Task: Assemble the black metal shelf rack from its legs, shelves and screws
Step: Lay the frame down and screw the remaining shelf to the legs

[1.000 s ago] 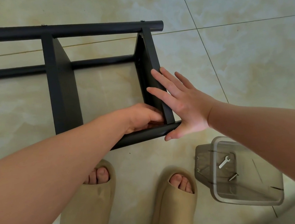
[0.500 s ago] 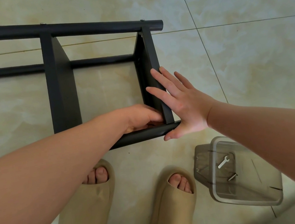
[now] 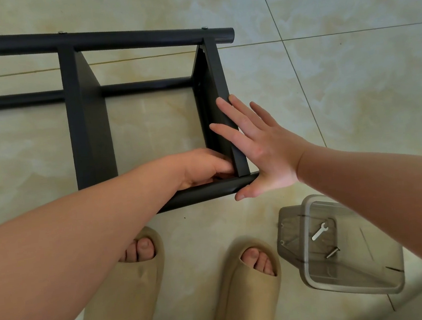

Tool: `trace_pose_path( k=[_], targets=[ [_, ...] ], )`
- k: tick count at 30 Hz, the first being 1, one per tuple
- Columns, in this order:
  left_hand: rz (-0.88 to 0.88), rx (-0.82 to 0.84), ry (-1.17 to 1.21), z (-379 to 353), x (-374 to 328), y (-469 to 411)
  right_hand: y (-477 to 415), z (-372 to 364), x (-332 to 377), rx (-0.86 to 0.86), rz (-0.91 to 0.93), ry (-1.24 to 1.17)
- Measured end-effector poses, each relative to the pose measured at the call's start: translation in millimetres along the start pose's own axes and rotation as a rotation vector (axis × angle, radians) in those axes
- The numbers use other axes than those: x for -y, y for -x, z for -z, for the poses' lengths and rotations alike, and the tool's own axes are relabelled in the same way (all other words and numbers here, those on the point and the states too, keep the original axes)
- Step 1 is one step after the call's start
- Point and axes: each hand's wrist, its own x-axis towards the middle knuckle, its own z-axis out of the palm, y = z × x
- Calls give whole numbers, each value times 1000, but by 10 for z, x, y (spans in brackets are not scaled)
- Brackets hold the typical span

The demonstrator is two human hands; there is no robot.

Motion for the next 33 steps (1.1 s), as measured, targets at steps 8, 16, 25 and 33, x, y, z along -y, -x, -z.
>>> trace_pose_path(
  k=[8,16,25,33],
  targets=[
    [-2,86,209,34,17,3,-2,-9,-7,-8,2,8],
    [16,-7,19,6,7,-1,-4,-22,-8,-26,4,-5],
    [-8,34,161,31,22,-1,-2,-16,-7,-25,7,3],
    [22,25,56,6,2,7,-8,-29,-6,-28,6,-8]
  ],
)
